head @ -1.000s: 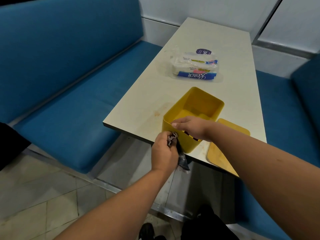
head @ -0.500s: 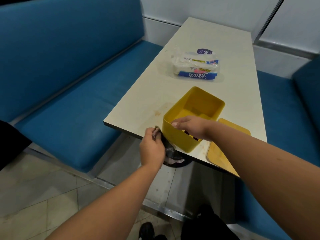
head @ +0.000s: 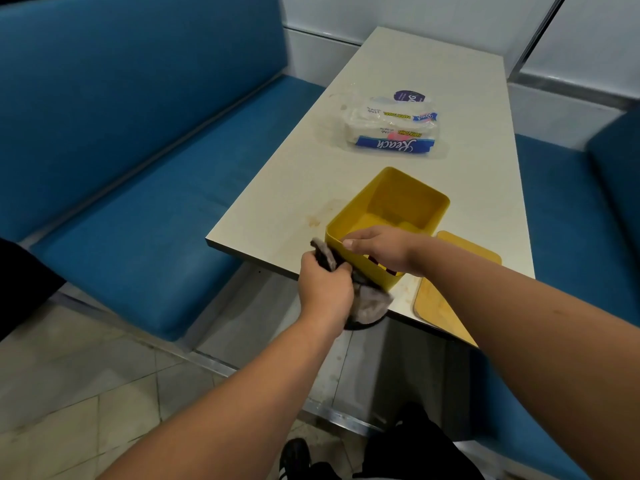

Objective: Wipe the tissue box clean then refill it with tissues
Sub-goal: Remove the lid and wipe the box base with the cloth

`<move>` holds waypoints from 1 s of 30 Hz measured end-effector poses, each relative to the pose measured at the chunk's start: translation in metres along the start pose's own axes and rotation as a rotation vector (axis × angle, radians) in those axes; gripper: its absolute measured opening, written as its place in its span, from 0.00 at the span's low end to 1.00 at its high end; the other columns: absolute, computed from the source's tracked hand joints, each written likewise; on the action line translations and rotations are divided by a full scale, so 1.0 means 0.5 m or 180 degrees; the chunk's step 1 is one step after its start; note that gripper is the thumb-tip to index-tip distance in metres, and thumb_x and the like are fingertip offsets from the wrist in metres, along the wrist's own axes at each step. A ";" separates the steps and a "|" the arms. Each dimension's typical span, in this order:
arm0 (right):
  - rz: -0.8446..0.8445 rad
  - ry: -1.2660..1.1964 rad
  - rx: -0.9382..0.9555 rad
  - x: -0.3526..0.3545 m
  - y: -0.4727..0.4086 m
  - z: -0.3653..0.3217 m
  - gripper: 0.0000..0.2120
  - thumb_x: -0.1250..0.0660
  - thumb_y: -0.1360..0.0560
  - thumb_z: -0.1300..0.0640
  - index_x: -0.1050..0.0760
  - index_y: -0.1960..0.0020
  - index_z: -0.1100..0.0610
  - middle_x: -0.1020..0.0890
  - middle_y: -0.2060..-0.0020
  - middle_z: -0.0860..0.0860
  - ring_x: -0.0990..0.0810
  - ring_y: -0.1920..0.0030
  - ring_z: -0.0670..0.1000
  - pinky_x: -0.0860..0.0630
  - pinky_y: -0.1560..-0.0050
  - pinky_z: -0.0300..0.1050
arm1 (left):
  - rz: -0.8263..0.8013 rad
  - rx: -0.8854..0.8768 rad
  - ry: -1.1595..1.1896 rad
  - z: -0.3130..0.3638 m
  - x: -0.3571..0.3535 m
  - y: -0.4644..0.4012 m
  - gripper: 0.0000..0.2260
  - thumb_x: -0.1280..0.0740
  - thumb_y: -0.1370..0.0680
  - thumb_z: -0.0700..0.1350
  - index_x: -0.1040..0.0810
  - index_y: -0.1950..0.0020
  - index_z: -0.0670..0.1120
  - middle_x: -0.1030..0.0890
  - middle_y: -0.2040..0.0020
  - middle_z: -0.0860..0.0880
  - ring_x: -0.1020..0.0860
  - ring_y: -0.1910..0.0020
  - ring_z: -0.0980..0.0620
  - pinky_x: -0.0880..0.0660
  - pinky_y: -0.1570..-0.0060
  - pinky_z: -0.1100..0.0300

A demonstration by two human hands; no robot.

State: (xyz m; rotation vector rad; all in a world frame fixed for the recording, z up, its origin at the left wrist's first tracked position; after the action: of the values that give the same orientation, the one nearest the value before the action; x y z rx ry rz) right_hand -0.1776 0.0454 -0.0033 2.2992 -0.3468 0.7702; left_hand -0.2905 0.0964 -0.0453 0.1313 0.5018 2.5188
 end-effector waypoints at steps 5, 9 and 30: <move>-0.0024 -0.0007 -0.0034 0.000 0.000 0.001 0.23 0.43 0.20 0.44 0.33 0.28 0.51 0.31 0.29 0.51 0.33 0.29 0.55 0.36 0.33 0.51 | 0.0057 -0.0144 0.0043 -0.004 -0.005 0.015 0.11 0.32 0.23 0.41 0.31 0.45 0.50 0.22 0.49 0.50 0.22 0.50 0.51 0.22 0.48 0.52; -0.0016 0.0007 -0.0030 0.000 0.001 0.000 0.22 0.43 0.19 0.45 0.33 0.28 0.52 0.30 0.29 0.51 0.32 0.30 0.55 0.36 0.34 0.49 | -0.0017 0.0181 0.0254 -0.024 -0.022 0.014 0.10 0.33 0.25 0.40 0.31 0.51 0.52 0.22 0.51 0.47 0.21 0.50 0.46 0.22 0.47 0.45; -0.0029 -0.0082 0.0023 -0.001 -0.002 0.002 0.22 0.43 0.19 0.46 0.31 0.28 0.53 0.30 0.29 0.51 0.34 0.28 0.54 0.39 0.31 0.49 | 0.0230 -0.0355 0.0461 0.032 0.005 -0.007 0.08 0.33 0.23 0.39 0.29 0.51 0.50 0.21 0.53 0.50 0.20 0.54 0.53 0.21 0.53 0.55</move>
State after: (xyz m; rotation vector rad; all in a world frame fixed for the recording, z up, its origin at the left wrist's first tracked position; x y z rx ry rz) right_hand -0.1771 0.0456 -0.0047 2.3178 -0.3454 0.7391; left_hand -0.2875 0.1057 -0.0316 -0.0768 0.4187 2.6328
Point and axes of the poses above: each hand's wrist, its own y-axis away from the middle knuckle, its own x-axis out of the back of the hand, z = x × y, the point moved 10 cm from there along -y, towards the middle knuckle
